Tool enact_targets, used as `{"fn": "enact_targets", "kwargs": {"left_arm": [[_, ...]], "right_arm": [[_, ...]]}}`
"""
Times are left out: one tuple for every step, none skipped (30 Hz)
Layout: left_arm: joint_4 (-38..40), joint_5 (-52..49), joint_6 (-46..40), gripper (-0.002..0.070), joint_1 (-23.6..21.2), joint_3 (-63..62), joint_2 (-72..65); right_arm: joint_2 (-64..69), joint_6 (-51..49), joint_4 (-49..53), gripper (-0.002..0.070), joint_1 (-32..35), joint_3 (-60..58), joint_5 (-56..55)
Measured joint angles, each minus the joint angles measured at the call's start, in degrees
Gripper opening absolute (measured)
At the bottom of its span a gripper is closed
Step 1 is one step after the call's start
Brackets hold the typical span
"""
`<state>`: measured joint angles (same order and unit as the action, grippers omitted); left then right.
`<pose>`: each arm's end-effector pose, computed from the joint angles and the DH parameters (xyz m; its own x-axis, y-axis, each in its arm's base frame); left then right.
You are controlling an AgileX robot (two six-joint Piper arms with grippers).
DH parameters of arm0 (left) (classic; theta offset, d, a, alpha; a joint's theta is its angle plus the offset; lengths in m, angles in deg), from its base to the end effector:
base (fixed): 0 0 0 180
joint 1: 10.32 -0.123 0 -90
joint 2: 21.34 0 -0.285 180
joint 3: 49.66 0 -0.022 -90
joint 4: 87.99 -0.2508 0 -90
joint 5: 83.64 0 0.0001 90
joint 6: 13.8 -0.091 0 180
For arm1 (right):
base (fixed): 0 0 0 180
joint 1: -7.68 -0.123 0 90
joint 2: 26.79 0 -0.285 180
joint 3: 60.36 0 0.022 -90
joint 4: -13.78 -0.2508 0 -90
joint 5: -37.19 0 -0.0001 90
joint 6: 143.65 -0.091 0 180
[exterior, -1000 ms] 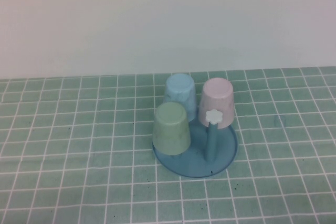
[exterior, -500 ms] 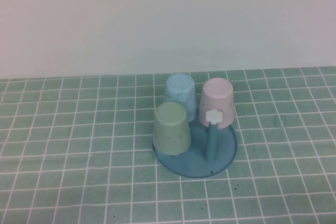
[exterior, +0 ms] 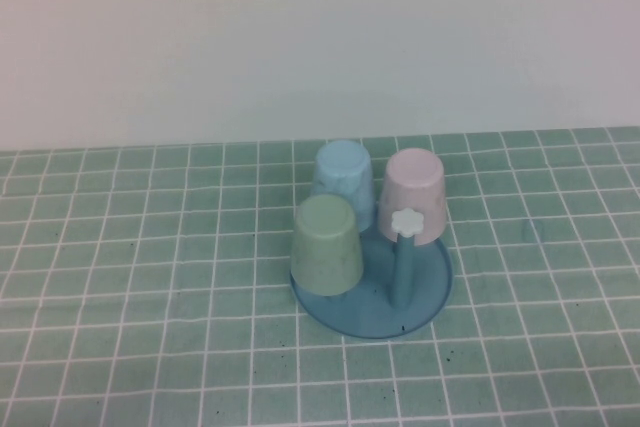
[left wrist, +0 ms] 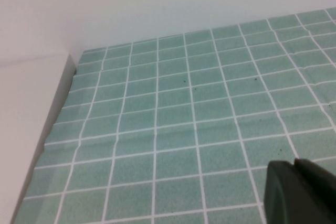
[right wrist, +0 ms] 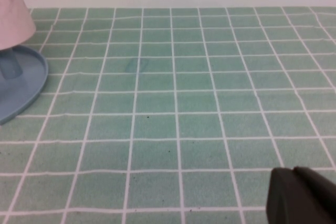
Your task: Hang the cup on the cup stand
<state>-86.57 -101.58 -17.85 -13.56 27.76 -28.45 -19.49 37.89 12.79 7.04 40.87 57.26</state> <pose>0.0535 0.0023 0.1843 -0.2176 0.0348 -0.9754 -0.0389 0.9983 0.0443 0.0534 0.0011 0.1730 -0.2777 -0.0138 -0.9606 -0.0198 0.9998 -0.0086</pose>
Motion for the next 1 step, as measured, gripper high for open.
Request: {"fn": "enact_targets", "kwargs": {"left_arm": [[0.00, 0.00, 0.00, -0.0002, 0.00, 0.00, 0.00]], "right_arm": [[0.00, 0.00, 0.00, -0.0001, 0.00, 0.00, 0.00]]}}
